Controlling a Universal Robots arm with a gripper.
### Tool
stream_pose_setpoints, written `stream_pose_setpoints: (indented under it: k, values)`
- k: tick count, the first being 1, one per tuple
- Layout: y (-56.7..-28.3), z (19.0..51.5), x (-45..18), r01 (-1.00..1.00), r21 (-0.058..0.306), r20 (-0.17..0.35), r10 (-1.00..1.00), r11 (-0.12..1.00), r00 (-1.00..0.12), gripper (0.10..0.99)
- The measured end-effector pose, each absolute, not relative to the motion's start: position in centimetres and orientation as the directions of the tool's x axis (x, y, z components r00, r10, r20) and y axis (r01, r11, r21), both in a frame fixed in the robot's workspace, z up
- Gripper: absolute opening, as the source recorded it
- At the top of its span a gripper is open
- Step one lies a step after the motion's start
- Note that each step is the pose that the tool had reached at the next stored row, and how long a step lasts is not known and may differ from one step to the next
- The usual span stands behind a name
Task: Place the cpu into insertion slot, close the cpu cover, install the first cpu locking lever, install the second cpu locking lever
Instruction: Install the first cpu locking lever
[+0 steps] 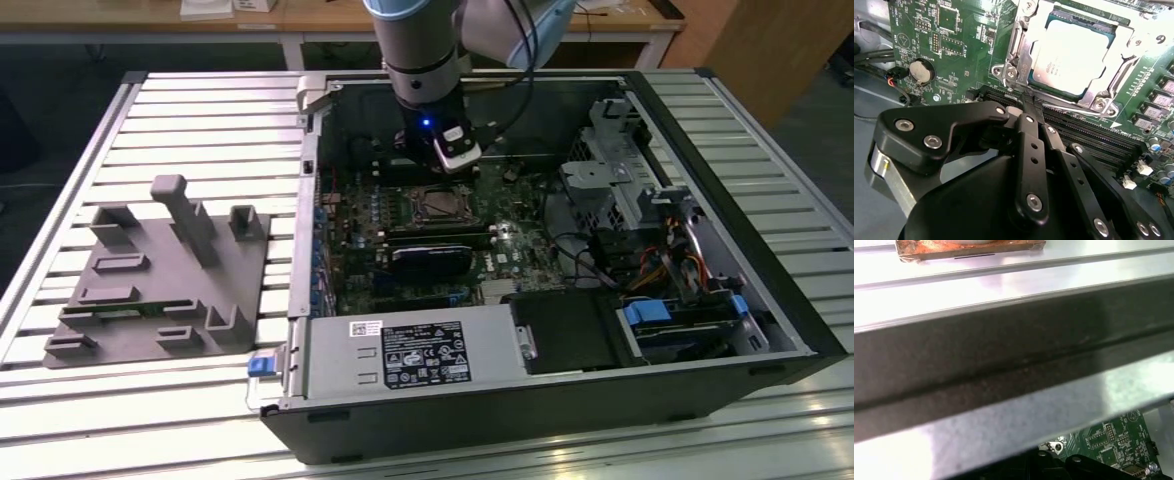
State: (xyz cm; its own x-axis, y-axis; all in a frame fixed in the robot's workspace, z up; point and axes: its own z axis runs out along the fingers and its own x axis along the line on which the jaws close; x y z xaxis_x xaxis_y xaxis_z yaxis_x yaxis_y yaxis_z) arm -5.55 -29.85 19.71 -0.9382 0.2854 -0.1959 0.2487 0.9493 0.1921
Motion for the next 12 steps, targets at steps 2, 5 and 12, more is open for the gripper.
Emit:
stream_pose_setpoints:
  k: [2, 5, 12]
  values:
    - [-29.85, 19.71, -5.55, 0.249, 0.192, -0.196, 0.286, 0.949, -0.938, 0.106]
    - [-29.85, 19.7, -5.43, 0.252, 0.189, -0.181, 0.285, 0.949, -0.941, 0.106]
    - [-29.85, 19.7, -5.42, 0.253, 0.188, -0.177, 0.286, 0.949, -0.942, 0.106]
